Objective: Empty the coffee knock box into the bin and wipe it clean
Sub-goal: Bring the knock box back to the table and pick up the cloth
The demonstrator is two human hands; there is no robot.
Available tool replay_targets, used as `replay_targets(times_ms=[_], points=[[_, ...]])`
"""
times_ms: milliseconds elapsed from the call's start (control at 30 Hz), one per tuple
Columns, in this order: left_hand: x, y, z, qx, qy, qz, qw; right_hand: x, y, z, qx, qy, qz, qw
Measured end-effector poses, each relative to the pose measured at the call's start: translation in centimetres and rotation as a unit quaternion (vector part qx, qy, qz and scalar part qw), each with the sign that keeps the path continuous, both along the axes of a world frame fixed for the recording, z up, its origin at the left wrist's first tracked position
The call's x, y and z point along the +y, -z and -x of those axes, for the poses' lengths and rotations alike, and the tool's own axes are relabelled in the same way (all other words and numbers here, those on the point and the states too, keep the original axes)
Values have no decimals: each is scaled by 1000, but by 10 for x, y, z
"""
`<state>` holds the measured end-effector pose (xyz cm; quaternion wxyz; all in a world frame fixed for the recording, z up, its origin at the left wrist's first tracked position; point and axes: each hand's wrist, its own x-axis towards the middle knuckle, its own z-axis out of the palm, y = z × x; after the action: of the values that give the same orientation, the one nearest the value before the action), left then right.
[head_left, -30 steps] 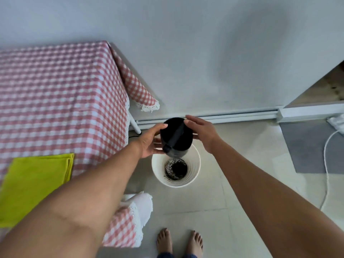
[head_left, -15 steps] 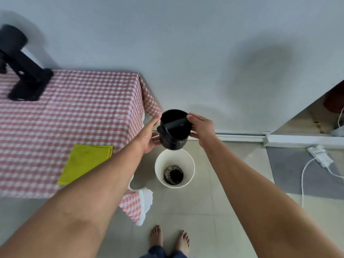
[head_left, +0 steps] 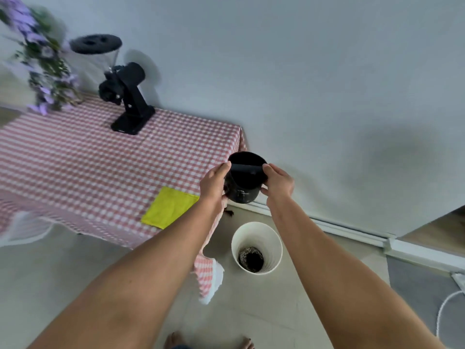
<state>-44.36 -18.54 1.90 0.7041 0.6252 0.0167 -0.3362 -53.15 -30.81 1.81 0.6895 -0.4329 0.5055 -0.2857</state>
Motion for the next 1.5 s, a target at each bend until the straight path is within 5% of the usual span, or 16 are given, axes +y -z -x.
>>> replay_targets(times_ms=[467,767,1167,1500], points=[[161,-28,-129,33,42,10,999,148,-35,-130,-12,-91,80,993],[257,-11,-221,55,85,-11,995,249,-27,-205,0,-64,61,996],[258,41,-283,103,33,-18,994,265,18,-259,54,-2,28,998],[223,68,-346,30,52,-130,990,239,64,-300,44,42,-39,997]])
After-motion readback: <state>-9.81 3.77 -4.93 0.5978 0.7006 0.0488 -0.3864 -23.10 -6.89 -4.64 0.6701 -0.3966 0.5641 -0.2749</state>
